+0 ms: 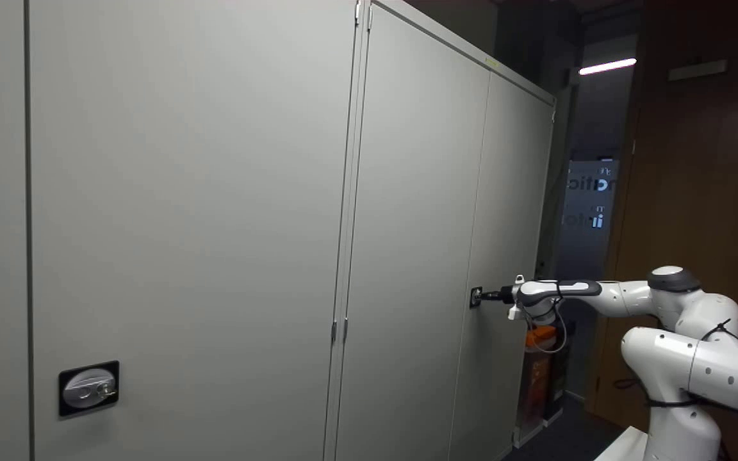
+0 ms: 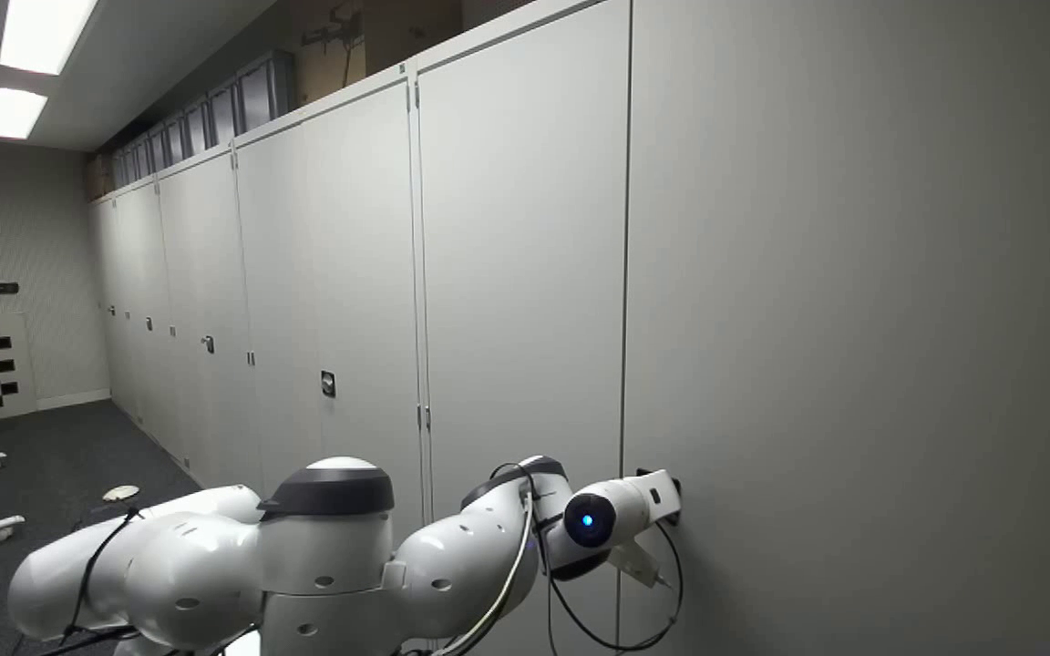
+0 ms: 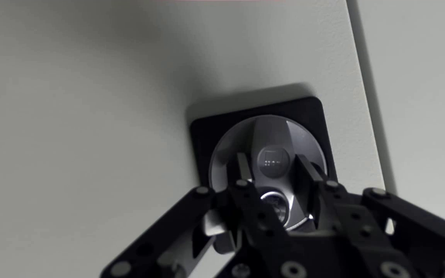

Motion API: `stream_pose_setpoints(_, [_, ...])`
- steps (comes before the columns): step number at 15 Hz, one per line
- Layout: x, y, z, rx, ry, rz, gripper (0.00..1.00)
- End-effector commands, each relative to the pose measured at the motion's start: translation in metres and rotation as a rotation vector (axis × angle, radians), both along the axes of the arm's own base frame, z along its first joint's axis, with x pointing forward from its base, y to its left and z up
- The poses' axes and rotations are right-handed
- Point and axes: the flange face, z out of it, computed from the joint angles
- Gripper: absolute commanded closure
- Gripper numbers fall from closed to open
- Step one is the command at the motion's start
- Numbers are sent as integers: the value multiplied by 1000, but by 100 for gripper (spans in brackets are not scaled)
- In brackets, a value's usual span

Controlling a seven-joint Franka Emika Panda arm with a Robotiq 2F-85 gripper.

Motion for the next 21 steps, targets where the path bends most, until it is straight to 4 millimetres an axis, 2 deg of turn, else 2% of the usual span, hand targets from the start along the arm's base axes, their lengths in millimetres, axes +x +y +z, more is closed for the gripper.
stream_pose_setpoints(1, [6, -25, 40, -112, -86, -65, 92])
stream_pose_setpoints(21, [3, -27, 46, -228, -107, -26, 92])
